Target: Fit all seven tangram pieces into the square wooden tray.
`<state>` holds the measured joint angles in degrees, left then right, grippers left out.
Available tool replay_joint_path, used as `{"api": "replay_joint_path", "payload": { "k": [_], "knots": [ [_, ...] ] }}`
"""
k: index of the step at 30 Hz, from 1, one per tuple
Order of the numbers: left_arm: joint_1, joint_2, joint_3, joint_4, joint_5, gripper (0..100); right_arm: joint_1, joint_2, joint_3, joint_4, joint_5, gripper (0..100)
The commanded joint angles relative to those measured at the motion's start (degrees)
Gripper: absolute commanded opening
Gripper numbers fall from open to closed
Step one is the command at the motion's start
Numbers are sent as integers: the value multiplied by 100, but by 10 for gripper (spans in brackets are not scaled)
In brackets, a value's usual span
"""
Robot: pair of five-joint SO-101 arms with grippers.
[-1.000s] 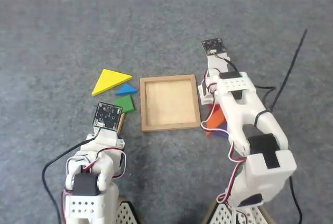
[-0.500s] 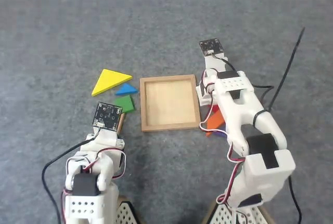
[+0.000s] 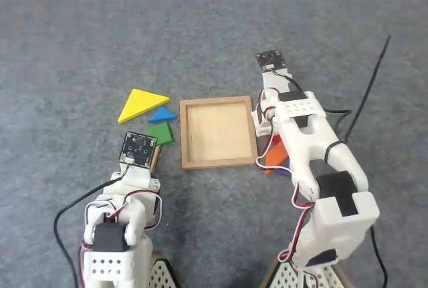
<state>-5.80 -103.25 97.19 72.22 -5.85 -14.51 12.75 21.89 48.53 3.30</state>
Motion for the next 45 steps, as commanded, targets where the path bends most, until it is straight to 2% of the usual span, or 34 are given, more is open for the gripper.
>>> {"api": "replay_joint_path", "payload": {
  "k": [1, 4, 7, 14, 19, 26, 34, 39, 45],
  "knots": [
    [26, -88, -84, 9, 0, 13, -66, 4, -185, 75, 0, 435],
    [26, -88, -84, 9, 0, 13, -66, 4, -185, 40, 18, 434],
    [26, -88, -84, 9, 0, 13, -66, 4, -185, 40, 343, 415],
    [26, -88, -84, 9, 0, 13, -57, 4, -185, 31, 404, 218],
    [26, -88, -84, 9, 0, 13, -40, 4, -202, 31, 404, 150],
    [26, -88, -84, 9, 0, 13, -22, 4, -202, 31, 404, 209],
    [26, -88, -84, 9, 0, 13, -136, -57, -220, 207, 404, 333],
    [26, -88, -84, 9, 0, 13, -382, -40, -202, 251, 466, 347],
    [26, -88, -84, 9, 0, 13, -470, 4, -176, 453, 1354, 347]
  ]
}}
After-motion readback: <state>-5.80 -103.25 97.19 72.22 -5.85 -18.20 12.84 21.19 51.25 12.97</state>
